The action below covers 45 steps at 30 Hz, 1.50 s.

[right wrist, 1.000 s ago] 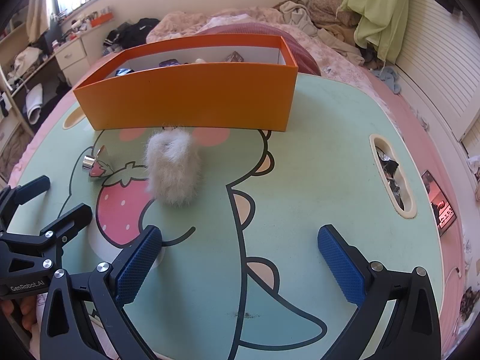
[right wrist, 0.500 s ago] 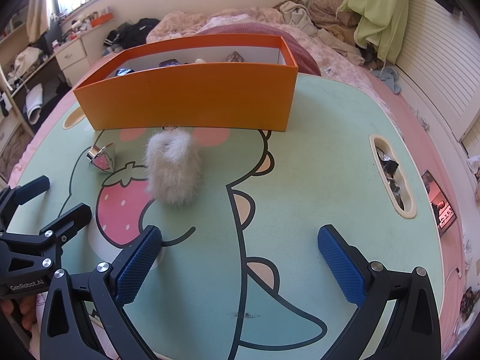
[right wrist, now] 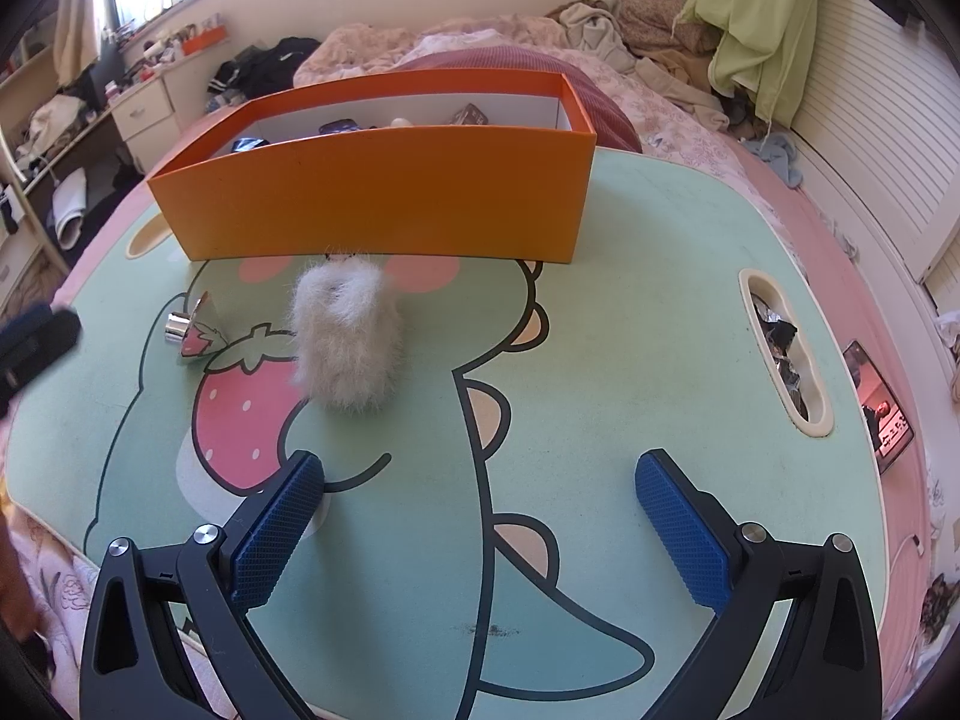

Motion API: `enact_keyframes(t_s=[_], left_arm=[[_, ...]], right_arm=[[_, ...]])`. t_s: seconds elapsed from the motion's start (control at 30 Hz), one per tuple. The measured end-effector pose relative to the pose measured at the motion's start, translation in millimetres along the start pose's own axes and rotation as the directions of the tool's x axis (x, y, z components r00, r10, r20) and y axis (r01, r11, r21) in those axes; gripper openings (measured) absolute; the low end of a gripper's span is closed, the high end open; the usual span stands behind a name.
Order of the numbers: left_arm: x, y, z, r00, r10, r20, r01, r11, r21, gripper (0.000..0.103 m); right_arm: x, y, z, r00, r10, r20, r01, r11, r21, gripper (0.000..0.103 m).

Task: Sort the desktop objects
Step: 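Grasp the dark red-black case in the box with the left gripper and lift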

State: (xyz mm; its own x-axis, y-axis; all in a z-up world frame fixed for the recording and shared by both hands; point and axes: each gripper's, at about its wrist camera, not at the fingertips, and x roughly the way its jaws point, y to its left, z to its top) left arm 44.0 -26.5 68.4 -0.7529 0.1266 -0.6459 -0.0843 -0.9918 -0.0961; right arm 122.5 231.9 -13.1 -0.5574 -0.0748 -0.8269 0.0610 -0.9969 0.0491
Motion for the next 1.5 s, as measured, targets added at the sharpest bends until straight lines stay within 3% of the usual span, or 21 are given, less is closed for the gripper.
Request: enact_keyframes(t_s=[0.1,0.27,0.37,0.43,0.5,0.6,0.67,0.73,0.8,0.87,0.97,1.03,1.27,1.4,1.5], left_arm=[[6.5,-8.2,37.4,0.997,-0.080,-0.014,0.081,0.997,0.017,0.068],[67.1,-19.8,100.6,0.976,-0.148,-0.157,0.139,0.988,-0.070,0.044],[120.8,-26.8,117.3,0.950,-0.122,-0.286,0.094,0.989,-0.112,0.044],[158.9,-31.1,121.1,0.918,-0.067,-0.391,0.021,0.992,-0.122,0.044],[181.0,-32.2,119.1,0.895,-0.044,-0.443,-0.018,0.991,-0.134,0.044],[202.0,-38.9,124.0,0.877,-0.025,-0.480,-0.026,0.995,-0.100,0.046],[206.8,-43.2,128.2,0.870,0.011,-0.492,-0.041,0.998,-0.048,0.065],[212.1,-49.8,127.8,0.857,0.051,-0.512,-0.050,0.999,0.017,0.072],[213.2,-55.6,125.7,0.857,0.100,-0.505,-0.065,0.994,0.086,0.071],[212.1,-63.6,122.3,0.857,0.154,-0.492,-0.077,0.982,0.173,0.059],[203.1,-65.9,121.4,0.854,0.159,-0.494,-0.053,0.974,0.222,0.036],[199.7,-58.1,122.6,0.852,0.122,-0.510,-0.021,0.980,0.199,0.031],[190.5,-36.5,124.1,0.873,0.017,-0.488,0.044,0.993,0.112,0.029],[156.1,-27.9,136.2,0.912,-0.092,-0.400,0.121,0.991,0.048,0.029],[117.2,-24.6,144.0,0.928,-0.183,-0.325,0.199,0.980,0.016,0.029]], right_arm=[[-0.8,1.2,0.7,1.000,0.000,0.000,0.000,1.000,0.000,0.103],[-1.2,0.9,0.3,1.000,0.000,0.000,0.000,1.000,0.000,0.103],[-0.9,-0.1,-0.6,1.000,0.001,0.001,-0.001,1.000,0.000,0.103],[-1.0,-0.1,-1.3,1.000,0.002,0.002,-0.002,1.000,0.000,0.103],[-1.7,0.8,-0.3,1.000,0.001,0.001,-0.001,1.000,0.000,0.103],[-4.4,2.8,0.1,1.000,0.004,0.007,-0.004,1.000,-0.003,0.103],[-4.2,2.9,2.0,1.000,0.003,0.011,-0.003,1.000,-0.005,0.103],[-2.6,3.8,6.4,1.000,0.004,0.012,-0.004,1.000,-0.006,0.103],[-3.3,5.5,10.5,1.000,0.002,0.014,-0.002,1.000,-0.008,0.103],[-2.6,5.4,12.6,1.000,0.003,0.014,-0.002,1.000,-0.008,0.103],[-3.2,5.7,11.5,1.000,0.002,0.014,-0.002,1.000,-0.009,0.103],[-2.9,5.7,11.6,1.000,0.002,0.014,-0.002,1.000,-0.009,0.103],[-3.2,5.8,11.0,1.000,0.003,0.015,-0.003,1.000,-0.009,0.103],[-3.0,5.6,11.5,1.000,0.003,0.015,-0.003,1.000,-0.009,0.103],[-3.0,5.6,11.3,1.000,0.003,0.015,-0.003,1.000,-0.009,0.103]])
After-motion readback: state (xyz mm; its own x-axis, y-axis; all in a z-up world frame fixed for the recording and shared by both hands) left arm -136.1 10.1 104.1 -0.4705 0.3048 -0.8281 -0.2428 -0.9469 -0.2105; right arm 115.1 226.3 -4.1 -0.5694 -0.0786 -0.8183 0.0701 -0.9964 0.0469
